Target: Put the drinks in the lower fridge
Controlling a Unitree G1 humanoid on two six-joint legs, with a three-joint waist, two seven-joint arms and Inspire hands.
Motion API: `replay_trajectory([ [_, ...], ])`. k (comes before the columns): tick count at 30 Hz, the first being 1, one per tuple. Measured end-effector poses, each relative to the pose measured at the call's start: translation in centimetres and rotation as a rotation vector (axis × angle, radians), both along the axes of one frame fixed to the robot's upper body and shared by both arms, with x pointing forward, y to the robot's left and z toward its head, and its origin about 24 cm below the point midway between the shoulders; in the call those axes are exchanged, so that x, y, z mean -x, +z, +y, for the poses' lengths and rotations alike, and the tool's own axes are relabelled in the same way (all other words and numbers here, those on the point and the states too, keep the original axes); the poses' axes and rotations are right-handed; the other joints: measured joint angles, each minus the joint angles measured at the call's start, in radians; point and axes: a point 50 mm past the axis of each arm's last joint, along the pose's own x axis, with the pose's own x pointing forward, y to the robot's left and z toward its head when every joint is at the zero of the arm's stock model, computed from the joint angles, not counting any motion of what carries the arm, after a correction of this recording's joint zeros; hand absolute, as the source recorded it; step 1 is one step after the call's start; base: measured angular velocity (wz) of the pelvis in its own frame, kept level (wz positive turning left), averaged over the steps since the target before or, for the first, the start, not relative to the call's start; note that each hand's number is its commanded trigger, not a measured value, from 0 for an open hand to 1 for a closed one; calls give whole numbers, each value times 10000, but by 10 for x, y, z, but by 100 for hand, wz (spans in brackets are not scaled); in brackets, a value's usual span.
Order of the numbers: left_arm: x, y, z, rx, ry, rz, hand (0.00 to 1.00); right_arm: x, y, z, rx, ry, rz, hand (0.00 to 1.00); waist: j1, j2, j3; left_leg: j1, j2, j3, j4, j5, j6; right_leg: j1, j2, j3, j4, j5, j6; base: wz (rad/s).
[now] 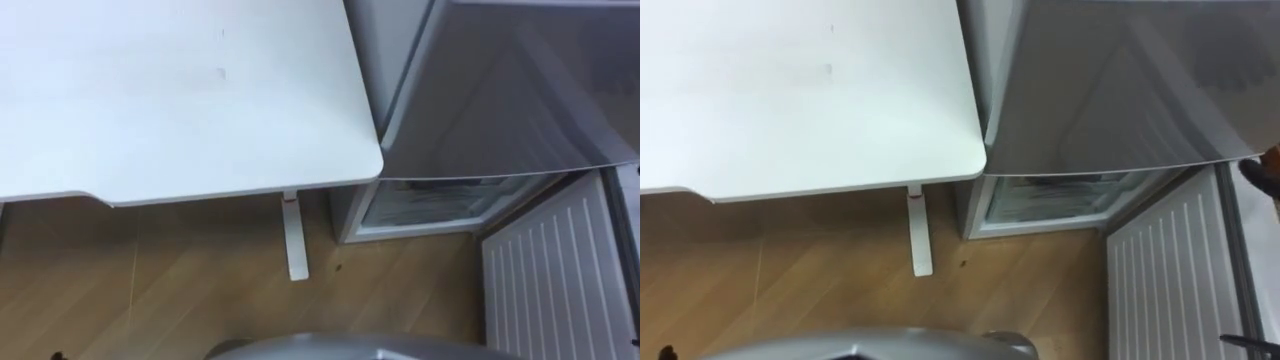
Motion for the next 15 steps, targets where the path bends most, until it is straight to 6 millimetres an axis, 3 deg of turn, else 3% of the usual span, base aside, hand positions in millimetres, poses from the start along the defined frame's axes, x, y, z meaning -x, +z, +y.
replay_trajectory([
  [3, 3, 1, 1, -138, 82, 87, 0, 4, 2, -4, 475, -663, 500, 0, -203, 23, 0, -119, 6, -77, -39, -1, -1, -11, 15, -48, -20, 13, -5, 6],
  [15, -3, 2, 2, -482, -184, 55, 0, 34, -4, -16, 2462, -1795, 3844, 0, -343, 121, -48, -112, 11, -261, -184, 66, -60, -42, 81, -19, -50, 19, -14, 0],
])
